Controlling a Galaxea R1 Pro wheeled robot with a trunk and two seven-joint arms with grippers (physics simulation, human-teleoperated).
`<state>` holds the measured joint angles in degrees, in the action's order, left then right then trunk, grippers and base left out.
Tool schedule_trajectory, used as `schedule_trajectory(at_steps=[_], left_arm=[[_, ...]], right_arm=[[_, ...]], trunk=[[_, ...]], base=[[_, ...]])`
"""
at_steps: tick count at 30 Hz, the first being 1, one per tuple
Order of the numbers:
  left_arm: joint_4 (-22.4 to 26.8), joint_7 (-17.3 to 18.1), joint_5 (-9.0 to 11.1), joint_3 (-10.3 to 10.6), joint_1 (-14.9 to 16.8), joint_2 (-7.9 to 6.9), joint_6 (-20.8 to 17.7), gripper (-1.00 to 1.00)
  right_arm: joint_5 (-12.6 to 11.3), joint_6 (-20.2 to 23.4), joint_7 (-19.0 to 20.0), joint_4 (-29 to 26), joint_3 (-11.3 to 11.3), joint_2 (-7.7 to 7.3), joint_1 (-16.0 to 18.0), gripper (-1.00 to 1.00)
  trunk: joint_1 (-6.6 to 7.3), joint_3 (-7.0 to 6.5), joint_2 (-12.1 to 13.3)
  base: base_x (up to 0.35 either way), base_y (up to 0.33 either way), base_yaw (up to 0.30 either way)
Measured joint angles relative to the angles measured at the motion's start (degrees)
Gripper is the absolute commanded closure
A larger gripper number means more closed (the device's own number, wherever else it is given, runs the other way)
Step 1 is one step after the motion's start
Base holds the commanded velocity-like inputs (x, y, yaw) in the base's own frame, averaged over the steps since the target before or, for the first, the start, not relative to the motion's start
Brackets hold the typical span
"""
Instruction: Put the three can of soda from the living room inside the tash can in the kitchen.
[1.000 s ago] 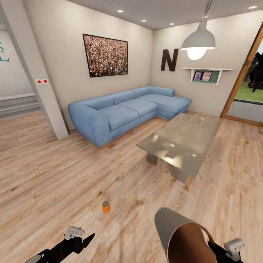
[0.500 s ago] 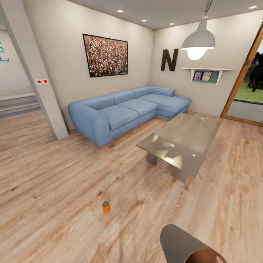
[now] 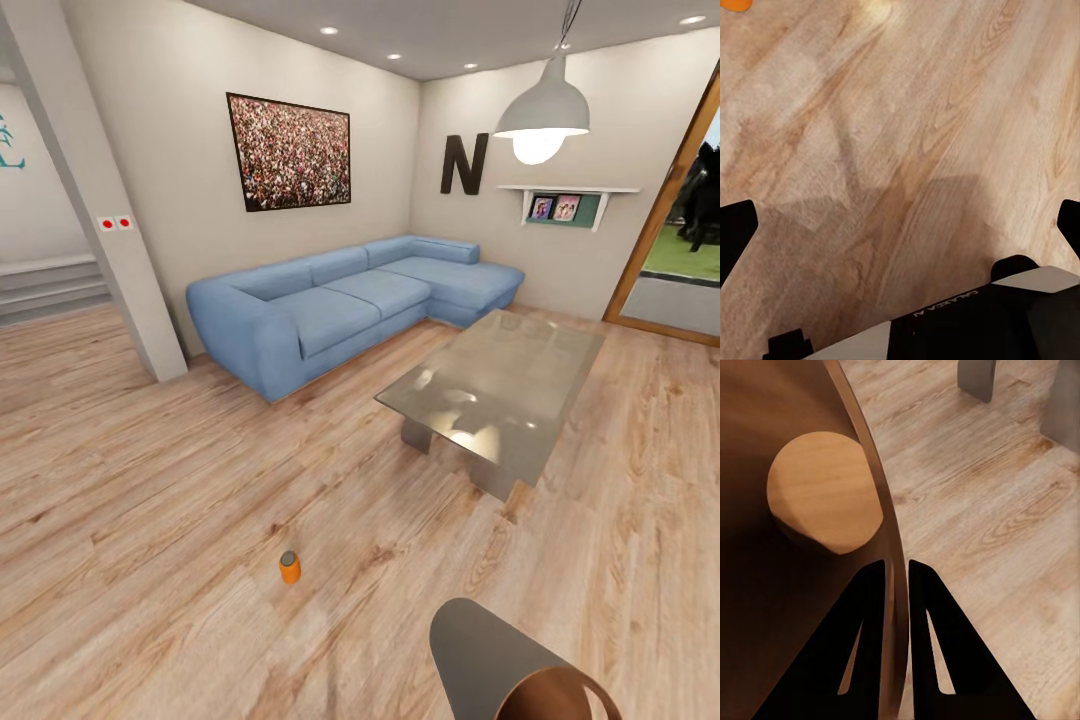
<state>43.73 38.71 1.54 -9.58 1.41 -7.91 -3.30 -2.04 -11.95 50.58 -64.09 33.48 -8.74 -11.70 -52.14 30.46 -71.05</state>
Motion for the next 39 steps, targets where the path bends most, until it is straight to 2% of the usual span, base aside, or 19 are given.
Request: schedule_trajectory(at_steps=[17, 23, 27, 31, 36, 37, 39], left_arm=[[0.01, 0.00, -0.03, 0.00, 0.00, 0.00, 0.05, -1.00], [0.52, 0.05, 0.07, 0.06, 0.00, 0.01, -0.21, -1.00], [1.45, 0.05, 0.14, 0.08, 0.05, 0.00, -1.73, -1.00], [5.43, 0.05, 0.15, 0.08, 0.04, 0.00, -5.02, -1.00], [13.66, 0.05, 0.21, -0.08, -0.03, 0.00, -11.87, -1.00], [16.68, 0.05, 0.26, -0.21, -0.04, 0.00, -14.25, -1.00], [19.84, 0.05, 0.23, -0.31, -0.03, 0.00, -16.73, -1.00]], right_arm=[[-0.02, -0.01, -0.01, 0.03, 0.00, -0.07, 0.00, 1.00], [-0.06, 0.01, -0.01, 0.01, 0.08, -1.06, 0.07, 1.00], [-0.08, 0.06, 0.02, -0.10, 0.09, -1.56, 0.14, 1.00], [-0.22, 0.40, 0.03, -1.50, 0.11, -1.73, 0.18, 1.00], [-0.07, 4.26, 0.14, -5.81, 0.05, -1.79, 0.17, 1.00], [0.20, 5.64, 0.21, -7.73, 0.00, -1.78, 0.16, 1.00], [-0.42, 7.12, 0.30, -10.00, 0.07, -1.72, 0.19, 1.00]], trunk=[[0.00, 0.00, 0.00], [0.00, 0.00, 0.00], [0.00, 0.00, 0.00], [0.00, 0.00, 0.00], [0.00, 0.00, 0.00], [0.00, 0.00, 0.00], [0.00, -0.01, 0.00]], base=[[0.000, 0.000, 0.000], [0.000, 0.000, 0.000], [0.000, 0.000, 0.000], [0.000, 0.000, 0.000], [0.000, 0.000, 0.000], [0.000, 0.000, 0.000], [0.000, 0.000, 0.000]])
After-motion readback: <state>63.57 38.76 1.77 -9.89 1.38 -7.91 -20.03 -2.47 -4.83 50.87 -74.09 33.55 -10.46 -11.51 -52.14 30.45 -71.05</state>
